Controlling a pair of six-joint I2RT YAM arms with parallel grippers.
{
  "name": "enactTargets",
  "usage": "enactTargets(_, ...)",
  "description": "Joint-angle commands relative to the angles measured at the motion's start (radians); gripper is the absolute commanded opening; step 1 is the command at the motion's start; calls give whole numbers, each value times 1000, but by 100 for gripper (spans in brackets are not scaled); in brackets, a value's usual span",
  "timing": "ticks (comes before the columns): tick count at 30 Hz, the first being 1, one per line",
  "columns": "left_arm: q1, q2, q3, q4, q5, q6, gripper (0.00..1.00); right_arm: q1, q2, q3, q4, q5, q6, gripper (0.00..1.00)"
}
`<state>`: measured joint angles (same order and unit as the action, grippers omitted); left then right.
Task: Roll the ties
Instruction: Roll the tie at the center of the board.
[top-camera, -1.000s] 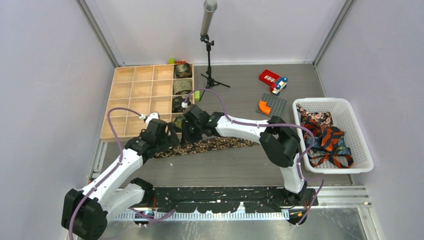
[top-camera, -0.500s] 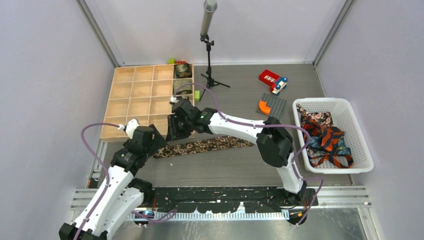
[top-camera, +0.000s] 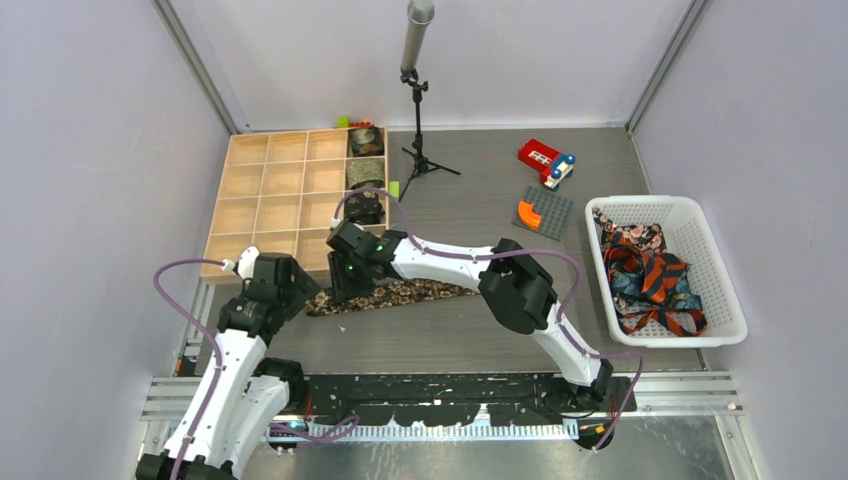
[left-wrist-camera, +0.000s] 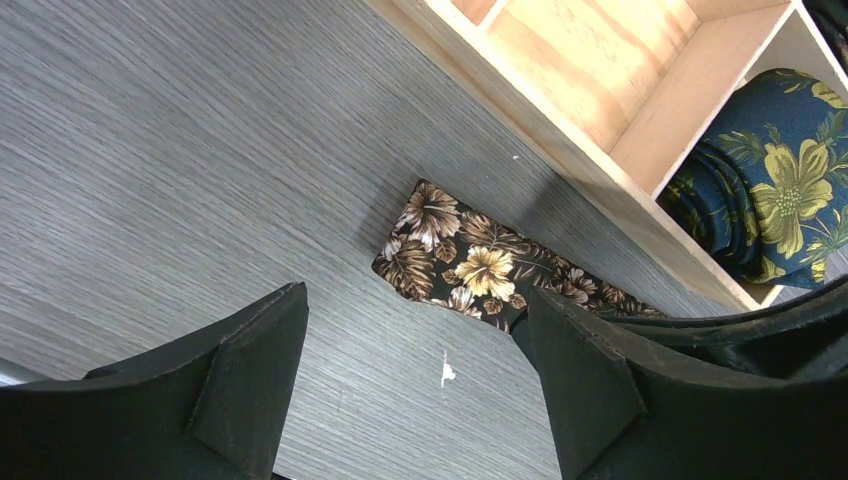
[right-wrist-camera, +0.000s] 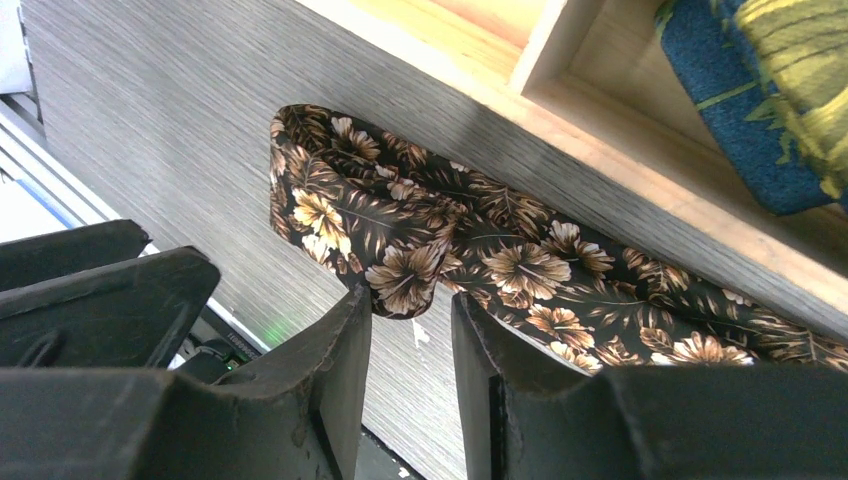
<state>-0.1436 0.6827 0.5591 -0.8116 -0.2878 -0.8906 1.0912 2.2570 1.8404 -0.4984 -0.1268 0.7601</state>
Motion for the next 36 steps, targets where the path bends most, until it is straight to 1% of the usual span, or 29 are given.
enactTargets(1, 7, -18, -7, -6, -14, -16, 81, 4, 6, 54, 8, 26, 14, 39)
enactTargets(7, 7, -22, -28, 26, -20, 0, 79, 3, 18, 49, 26, 21, 15, 36)
enactTargets(14, 7, -28, -61, 78, -14, 11, 76, 4, 16, 9, 44, 23, 11, 23)
enactTargets(24, 7, 42, -113, 186, 67, 47, 76, 2, 9, -99, 96, 56, 43, 11)
enactTargets(28, 7, 41, -133, 227, 79, 62, 72, -2, 3, -158, 131, 69, 70, 8)
enactTargets(33, 7, 70, -140, 265, 115, 92, 60, -10, -9, -228, 173, 73, 96, 7)
enactTargets(36, 7, 84, -140, 283, 137, 107, 58, -16, -25, -270, 190, 74, 99, 6)
